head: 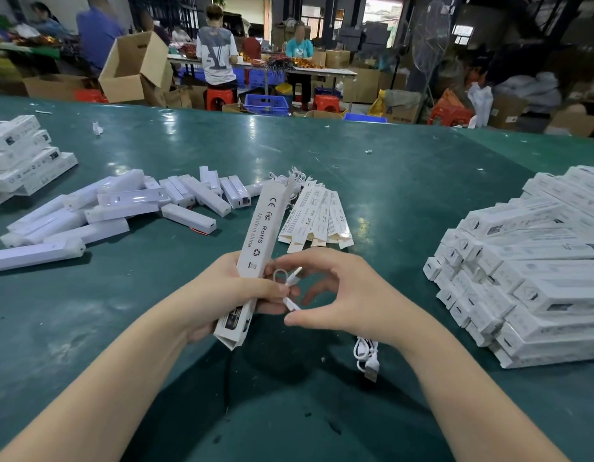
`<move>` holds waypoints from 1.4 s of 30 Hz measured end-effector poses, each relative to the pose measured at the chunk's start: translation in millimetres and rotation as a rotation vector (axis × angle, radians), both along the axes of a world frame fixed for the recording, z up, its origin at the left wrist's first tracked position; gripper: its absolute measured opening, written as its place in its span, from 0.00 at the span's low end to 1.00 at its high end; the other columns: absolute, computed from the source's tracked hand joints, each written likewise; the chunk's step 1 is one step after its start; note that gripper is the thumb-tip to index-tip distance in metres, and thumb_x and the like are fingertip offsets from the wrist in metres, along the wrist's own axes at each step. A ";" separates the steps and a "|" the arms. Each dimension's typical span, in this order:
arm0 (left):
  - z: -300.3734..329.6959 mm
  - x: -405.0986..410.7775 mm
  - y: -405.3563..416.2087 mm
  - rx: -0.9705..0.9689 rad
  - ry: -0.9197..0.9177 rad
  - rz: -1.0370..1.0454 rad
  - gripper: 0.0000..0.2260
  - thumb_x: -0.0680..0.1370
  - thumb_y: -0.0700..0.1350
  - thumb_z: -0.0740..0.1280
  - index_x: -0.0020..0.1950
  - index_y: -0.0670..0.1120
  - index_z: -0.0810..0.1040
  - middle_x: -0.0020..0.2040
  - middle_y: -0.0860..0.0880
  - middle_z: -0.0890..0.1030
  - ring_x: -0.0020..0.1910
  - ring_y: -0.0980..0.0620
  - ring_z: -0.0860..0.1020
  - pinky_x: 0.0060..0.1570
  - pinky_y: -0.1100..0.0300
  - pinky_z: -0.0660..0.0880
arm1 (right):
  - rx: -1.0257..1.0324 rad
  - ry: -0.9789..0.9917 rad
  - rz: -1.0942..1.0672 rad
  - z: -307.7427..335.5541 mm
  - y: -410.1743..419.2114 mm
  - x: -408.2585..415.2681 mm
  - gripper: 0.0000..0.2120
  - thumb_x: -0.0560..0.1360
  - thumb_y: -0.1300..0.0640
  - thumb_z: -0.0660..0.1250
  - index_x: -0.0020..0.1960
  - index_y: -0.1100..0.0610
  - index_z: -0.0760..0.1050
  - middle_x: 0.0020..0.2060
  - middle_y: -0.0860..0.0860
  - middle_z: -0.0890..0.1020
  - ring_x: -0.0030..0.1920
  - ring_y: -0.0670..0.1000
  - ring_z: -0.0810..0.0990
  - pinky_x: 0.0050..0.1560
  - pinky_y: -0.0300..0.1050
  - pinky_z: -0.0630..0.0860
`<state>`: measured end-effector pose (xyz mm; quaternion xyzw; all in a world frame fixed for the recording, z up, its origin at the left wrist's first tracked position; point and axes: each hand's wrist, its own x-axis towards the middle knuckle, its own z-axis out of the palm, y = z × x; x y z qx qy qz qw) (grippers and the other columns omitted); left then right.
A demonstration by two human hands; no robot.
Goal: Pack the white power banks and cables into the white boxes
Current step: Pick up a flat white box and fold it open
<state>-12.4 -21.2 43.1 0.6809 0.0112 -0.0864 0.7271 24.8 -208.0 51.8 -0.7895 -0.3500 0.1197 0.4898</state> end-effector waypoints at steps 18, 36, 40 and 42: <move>-17.3 7.4 -6.4 0.230 -0.398 0.302 0.13 0.69 0.60 0.70 0.40 0.53 0.72 0.33 0.55 0.73 0.35 0.54 0.72 0.40 0.62 0.72 | 0.744 -0.197 -0.455 18.8 -15.0 10.2 0.10 0.71 0.58 0.75 0.51 0.49 0.83 0.40 0.46 0.86 0.37 0.44 0.83 0.43 0.33 0.78; -46.6 7.8 -26.3 0.532 -0.502 0.084 0.11 0.69 0.60 0.70 0.39 0.57 0.71 0.31 0.55 0.69 0.31 0.57 0.66 0.33 0.65 0.64 | 0.805 -0.259 -0.400 38.7 -20.0 -5.4 0.08 0.72 0.57 0.74 0.50 0.53 0.83 0.38 0.47 0.85 0.37 0.45 0.80 0.41 0.35 0.77; -45.7 8.2 -24.1 0.586 -0.570 0.088 0.14 0.72 0.57 0.69 0.45 0.49 0.71 0.34 0.57 0.69 0.34 0.58 0.65 0.34 0.65 0.62 | 0.659 -0.417 -0.327 43.6 -26.0 -13.7 0.07 0.74 0.55 0.72 0.51 0.49 0.83 0.42 0.53 0.83 0.40 0.60 0.75 0.44 0.41 0.74; -43.4 8.4 -20.0 0.584 -0.612 0.123 0.11 0.74 0.52 0.71 0.42 0.52 0.69 0.34 0.59 0.70 0.33 0.58 0.65 0.34 0.68 0.61 | 0.571 -0.489 -0.317 43.9 -28.9 -14.4 0.06 0.75 0.56 0.72 0.52 0.52 0.82 0.44 0.51 0.84 0.40 0.61 0.74 0.45 0.42 0.73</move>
